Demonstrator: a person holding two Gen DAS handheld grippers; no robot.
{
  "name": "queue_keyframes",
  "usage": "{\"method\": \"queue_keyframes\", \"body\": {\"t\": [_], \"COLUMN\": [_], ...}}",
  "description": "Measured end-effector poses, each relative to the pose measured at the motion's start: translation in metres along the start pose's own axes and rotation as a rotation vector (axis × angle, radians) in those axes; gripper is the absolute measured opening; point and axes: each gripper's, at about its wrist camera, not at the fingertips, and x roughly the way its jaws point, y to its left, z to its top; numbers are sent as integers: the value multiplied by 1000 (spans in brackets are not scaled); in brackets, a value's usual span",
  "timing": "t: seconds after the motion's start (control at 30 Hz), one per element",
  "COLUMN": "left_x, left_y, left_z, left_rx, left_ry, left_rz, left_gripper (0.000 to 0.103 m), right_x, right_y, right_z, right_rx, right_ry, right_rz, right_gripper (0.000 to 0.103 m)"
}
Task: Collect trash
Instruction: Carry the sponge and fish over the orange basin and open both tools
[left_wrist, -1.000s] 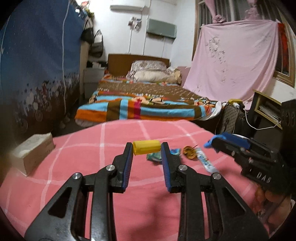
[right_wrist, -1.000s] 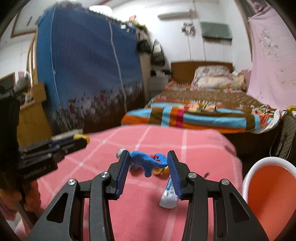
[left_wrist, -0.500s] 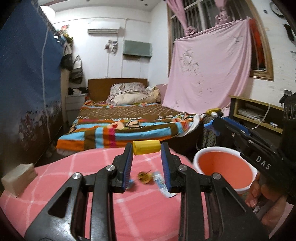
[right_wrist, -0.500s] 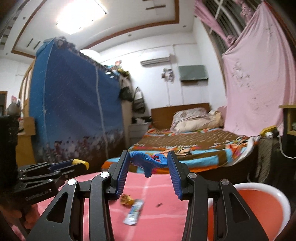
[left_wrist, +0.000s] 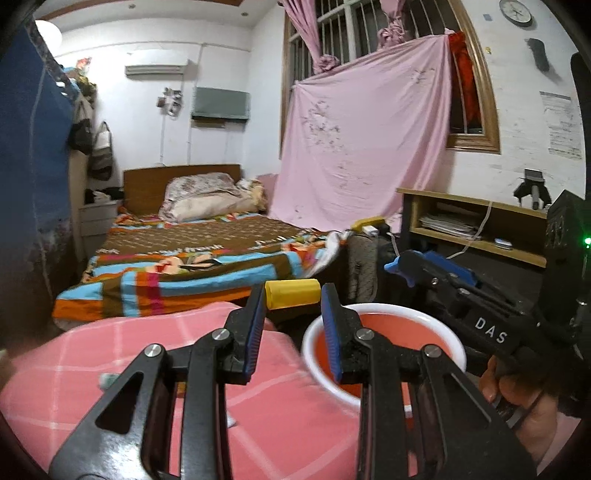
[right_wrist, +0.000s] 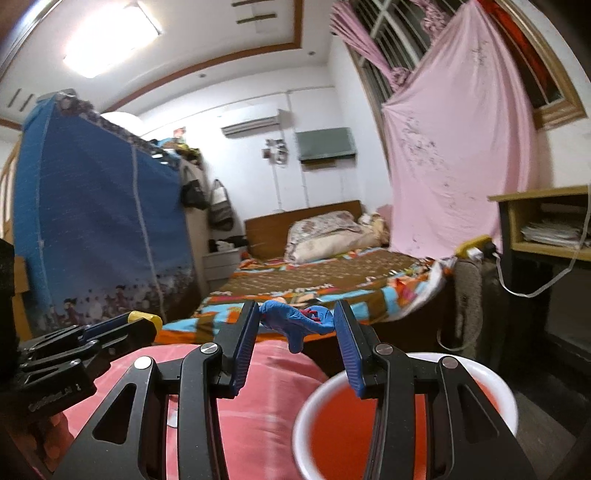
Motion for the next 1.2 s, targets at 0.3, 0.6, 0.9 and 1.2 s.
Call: {"method": "queue_keyframes", "body": {"t": [0.3,0.6,0.9,1.2], "left_x": [32,63,83,88], "left_y": [-31,-50,-58,-60], "left_z": [-8,-17,-23,-23], "left_rx": [2,-18,-65,-86], "left_ry": [95,215,312,336], "left_rz": [-81,-128,-173,-165], "left_gripper": [15,14,14,19], "right_x": [0,-3,4,9], "right_y": [-48,-67,-80,-86], "right_z": [-7,-16,-23,-27], "right_rx": [108,117,148,186], "right_ry": [87,155,237,278], "right_rz": [-96,-147,-183,-198], "right_gripper": [40,42,43,50]}}
